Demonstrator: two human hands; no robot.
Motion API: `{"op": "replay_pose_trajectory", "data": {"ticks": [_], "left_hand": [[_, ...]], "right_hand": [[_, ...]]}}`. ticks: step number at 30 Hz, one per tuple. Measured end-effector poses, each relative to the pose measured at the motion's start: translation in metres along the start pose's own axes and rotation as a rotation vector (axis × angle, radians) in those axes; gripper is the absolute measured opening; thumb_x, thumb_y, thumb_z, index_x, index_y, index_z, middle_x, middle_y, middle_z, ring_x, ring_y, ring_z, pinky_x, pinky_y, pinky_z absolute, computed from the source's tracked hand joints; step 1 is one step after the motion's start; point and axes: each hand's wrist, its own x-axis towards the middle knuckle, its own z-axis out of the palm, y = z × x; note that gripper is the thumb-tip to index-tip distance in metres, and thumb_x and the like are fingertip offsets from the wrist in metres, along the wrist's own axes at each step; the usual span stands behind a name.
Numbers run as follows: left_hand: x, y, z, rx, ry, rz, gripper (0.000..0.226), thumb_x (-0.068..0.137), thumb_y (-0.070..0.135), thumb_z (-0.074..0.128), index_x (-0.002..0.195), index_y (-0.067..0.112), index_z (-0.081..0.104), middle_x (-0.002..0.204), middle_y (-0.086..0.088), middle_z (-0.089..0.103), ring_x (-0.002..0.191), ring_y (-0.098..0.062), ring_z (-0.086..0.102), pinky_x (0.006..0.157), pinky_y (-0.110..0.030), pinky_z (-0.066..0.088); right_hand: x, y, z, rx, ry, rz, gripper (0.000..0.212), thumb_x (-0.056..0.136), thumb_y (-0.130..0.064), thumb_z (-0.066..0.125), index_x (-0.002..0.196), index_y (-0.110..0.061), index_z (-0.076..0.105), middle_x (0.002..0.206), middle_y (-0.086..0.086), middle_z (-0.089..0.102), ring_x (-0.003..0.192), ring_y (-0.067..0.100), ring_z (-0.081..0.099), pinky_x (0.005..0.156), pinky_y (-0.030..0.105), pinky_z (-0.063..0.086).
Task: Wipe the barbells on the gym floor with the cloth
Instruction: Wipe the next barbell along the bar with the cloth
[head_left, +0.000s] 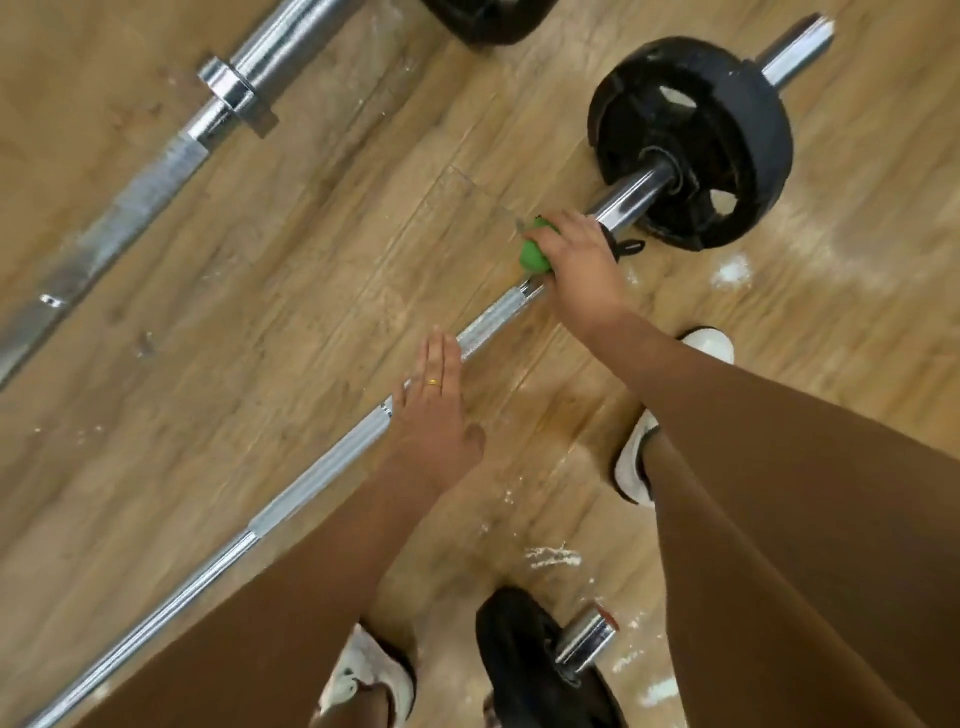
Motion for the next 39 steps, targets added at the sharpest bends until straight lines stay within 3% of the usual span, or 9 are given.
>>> {"op": "replay_pose_trajectory", "data": {"ticks": [8,14,18,21,24,28,31,34,39], "left_hand": [[-0.027,-0.101,0.000,0.415,-0.160,0.359,0.098,0.092,0.025,0.044,0.151,0.013,-0.034,0.154,0.000,-0.047,0.146,-0.018,-0.035,0.125,-0.046,-0.002],[-0.025,-0.109,0.025,0.399,0.073,0.381,0.114,0.076,0.030,0.069,0.161,0.008,-0.003,0.169,-0.005,-0.014,0.156,-0.028,-0.003,0.119,-0.055,0.028],[-0.026,-0.110,0.024,0.403,0.091,0.384,0.117,0.073,0.033,0.071,0.161,0.008,-0.001,0.169,-0.005,-0.011,0.156,-0.028,0.001,0.119,-0.054,0.029],[-0.027,-0.109,0.026,0.398,0.099,0.366,0.114,0.074,0.038,0.069,0.161,0.008,0.001,0.169,-0.005,-0.008,0.156,-0.029,0.002,0.119,-0.056,0.027],[-0.024,-0.111,0.030,0.378,0.116,0.379,0.113,0.074,0.039,0.067,0.161,0.009,0.002,0.170,-0.005,-0.007,0.156,-0.030,0.001,0.119,-0.056,0.025],[-0.020,-0.119,0.031,0.317,0.084,0.432,0.117,0.072,0.033,0.064,0.160,0.017,-0.012,0.168,0.002,-0.018,0.155,-0.023,-0.015,0.120,-0.053,0.009],[-0.020,-0.120,0.029,0.306,0.079,0.441,0.115,0.074,0.020,0.061,0.159,0.018,-0.016,0.166,0.004,-0.023,0.153,-0.019,-0.023,0.122,-0.051,0.007],[-0.016,-0.126,0.029,0.296,0.131,0.503,0.107,0.075,0.011,0.055,0.160,0.015,-0.009,0.168,0.001,-0.017,0.153,-0.019,-0.020,0.123,-0.045,0.006],[0.003,-0.151,0.028,0.402,0.312,0.704,0.082,0.080,0.008,0.035,0.160,0.004,0.016,0.169,-0.009,0.007,0.156,-0.023,0.005,0.121,-0.041,0.013]], "right_hand": [[-0.036,-0.039,0.028,0.003,0.090,-0.017,0.051,0.083,0.009,0.062,0.133,0.001,0.058,0.141,0.020,0.056,0.140,0.039,0.041,0.122,0.050,0.017],[-0.046,-0.035,0.038,0.134,0.079,-0.005,0.054,0.087,0.005,0.064,0.139,-0.005,0.054,0.150,0.011,0.050,0.149,0.028,0.029,0.123,0.031,0.001],[-0.050,-0.043,0.032,0.186,0.052,0.001,0.056,0.086,0.013,0.060,0.139,-0.006,0.054,0.149,0.010,0.051,0.149,0.027,0.029,0.124,0.034,0.009],[-0.042,-0.050,0.015,0.262,0.102,0.081,0.058,0.080,0.017,0.055,0.133,-0.006,0.057,0.134,0.011,0.060,0.131,0.028,0.051,0.114,0.039,0.037],[-0.031,-0.057,-0.012,0.320,0.293,0.236,0.055,0.080,0.013,0.049,0.129,-0.011,0.059,0.122,0.004,0.062,0.108,0.017,0.058,0.091,0.022,0.044],[-0.018,-0.059,-0.041,0.289,0.563,0.256,0.056,0.076,0.013,0.046,0.125,-0.009,0.062,0.122,0.004,0.062,0.107,0.002,0.048,0.090,-0.001,0.029],[-0.015,-0.048,-0.035,0.199,0.464,0.330,0.045,0.082,0.010,0.052,0.121,-0.010,0.064,0.119,0.006,0.062,0.109,0.011,0.052,0.097,0.006,0.034],[-0.022,-0.040,-0.010,0.201,0.260,0.407,0.039,0.091,0.000,0.057,0.127,-0.014,0.060,0.128,0.007,0.055,0.120,0.025,0.054,0.104,0.030,0.041],[-0.010,-0.038,0.018,0.245,0.462,0.380,0.027,0.090,-0.013,0.054,0.115,-0.015,0.065,0.115,0.005,0.054,0.109,0.027,0.051,0.089,0.029,0.039]]}}
